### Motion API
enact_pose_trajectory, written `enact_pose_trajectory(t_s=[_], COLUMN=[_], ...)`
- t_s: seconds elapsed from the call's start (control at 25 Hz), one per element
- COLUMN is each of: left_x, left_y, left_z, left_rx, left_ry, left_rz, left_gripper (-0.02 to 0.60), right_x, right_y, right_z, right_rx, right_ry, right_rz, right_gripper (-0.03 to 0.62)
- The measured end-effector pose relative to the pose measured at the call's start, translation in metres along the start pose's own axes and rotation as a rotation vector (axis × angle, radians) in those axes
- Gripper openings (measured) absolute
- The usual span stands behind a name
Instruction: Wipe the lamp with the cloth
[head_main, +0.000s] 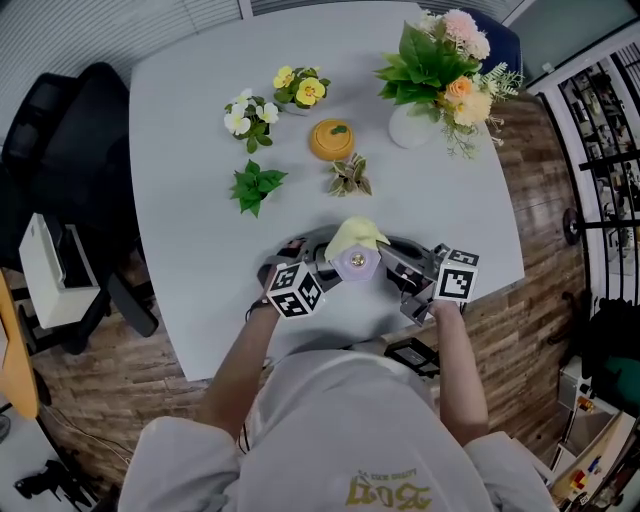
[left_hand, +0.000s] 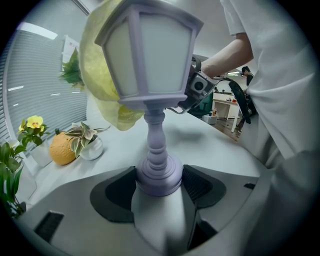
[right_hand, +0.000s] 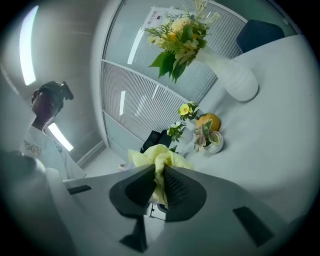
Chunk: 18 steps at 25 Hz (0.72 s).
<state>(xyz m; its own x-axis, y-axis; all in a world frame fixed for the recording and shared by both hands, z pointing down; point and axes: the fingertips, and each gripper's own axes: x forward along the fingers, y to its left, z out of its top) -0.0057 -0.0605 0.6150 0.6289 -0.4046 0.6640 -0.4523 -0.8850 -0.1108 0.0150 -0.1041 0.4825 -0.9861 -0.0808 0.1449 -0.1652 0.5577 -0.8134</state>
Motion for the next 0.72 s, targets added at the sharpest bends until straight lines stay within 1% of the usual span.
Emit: enact_pose_trajectory(t_s=[0.12, 0.72], left_x=[0.000, 0.003], left_y=[0.000, 0.002], left_z=[0.000, 0.000], left_rx=[0.000, -0.006], left_ry=[0.000, 0.006], left_rz=[0.001, -0.004], left_gripper=[0.304, 0.304], right_x=[0.000, -0.002], right_y=[-0.002, -0.018], right_z=[-0.005, -0.024], right_rx=[0.015, 0.016], right_ry=[0.015, 0.080], right_rz=[0.006, -0.059], right_gripper=[0.046, 0.046])
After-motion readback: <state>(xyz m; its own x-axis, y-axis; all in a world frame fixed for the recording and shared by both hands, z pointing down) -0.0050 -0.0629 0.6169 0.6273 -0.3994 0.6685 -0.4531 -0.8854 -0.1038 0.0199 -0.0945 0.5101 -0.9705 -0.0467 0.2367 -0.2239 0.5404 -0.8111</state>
